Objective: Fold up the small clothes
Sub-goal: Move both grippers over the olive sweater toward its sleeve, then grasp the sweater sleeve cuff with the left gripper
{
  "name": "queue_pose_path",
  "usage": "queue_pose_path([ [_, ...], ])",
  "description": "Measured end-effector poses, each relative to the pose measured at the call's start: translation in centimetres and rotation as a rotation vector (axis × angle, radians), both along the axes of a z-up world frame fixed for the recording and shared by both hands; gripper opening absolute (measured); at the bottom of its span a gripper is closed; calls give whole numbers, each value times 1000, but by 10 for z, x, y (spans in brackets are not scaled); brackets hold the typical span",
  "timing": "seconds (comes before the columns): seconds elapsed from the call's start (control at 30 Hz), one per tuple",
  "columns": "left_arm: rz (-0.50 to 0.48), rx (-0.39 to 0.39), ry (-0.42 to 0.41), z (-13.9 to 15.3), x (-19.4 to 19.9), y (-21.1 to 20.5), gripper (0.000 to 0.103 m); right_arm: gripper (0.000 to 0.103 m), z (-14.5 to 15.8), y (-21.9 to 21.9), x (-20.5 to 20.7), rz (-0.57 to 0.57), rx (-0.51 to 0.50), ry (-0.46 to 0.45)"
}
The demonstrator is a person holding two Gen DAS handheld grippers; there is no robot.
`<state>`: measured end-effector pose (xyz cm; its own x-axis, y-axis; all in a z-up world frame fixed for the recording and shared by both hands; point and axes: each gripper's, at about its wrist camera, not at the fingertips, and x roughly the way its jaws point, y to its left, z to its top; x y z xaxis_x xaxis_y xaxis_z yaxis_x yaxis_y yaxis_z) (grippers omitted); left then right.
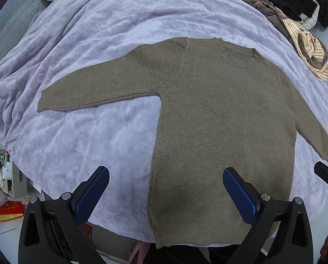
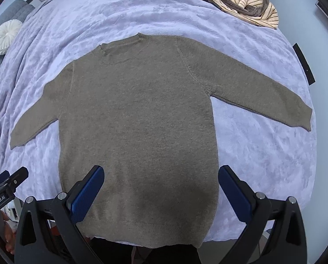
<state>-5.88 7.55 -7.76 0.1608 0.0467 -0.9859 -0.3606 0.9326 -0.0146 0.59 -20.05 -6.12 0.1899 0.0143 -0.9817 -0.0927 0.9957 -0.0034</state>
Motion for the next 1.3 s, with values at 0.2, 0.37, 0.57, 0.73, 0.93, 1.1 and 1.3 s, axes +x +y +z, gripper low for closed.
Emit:
queue_pose_path([
  [0.2,6,-9,-12,2,-3,4,103,103,4,3,0,5,-19,0],
  [0.37,14,-15,-23,3,-5,10,103,103,8,8,-3,6,-12,-8],
  [0.57,11,-14,-33,4,-7,19,103,103,9,13,-7,-13,0,-19],
  [0.73,13,-14,-35,2,-8,31,103,103,8,18,-10,-19,2,-18],
  [0.93,8,-18,-21,-7,-8,47,103,103,2,32,-13,-36,2,-4],
  [1.1,10,-30,-1,-22,-8,65,103,103,-10,49,-15,-38,2,19],
  [1.3,46,-76,0,-57,-9,102,103,103,-36,82,-18,27,-6,60],
])
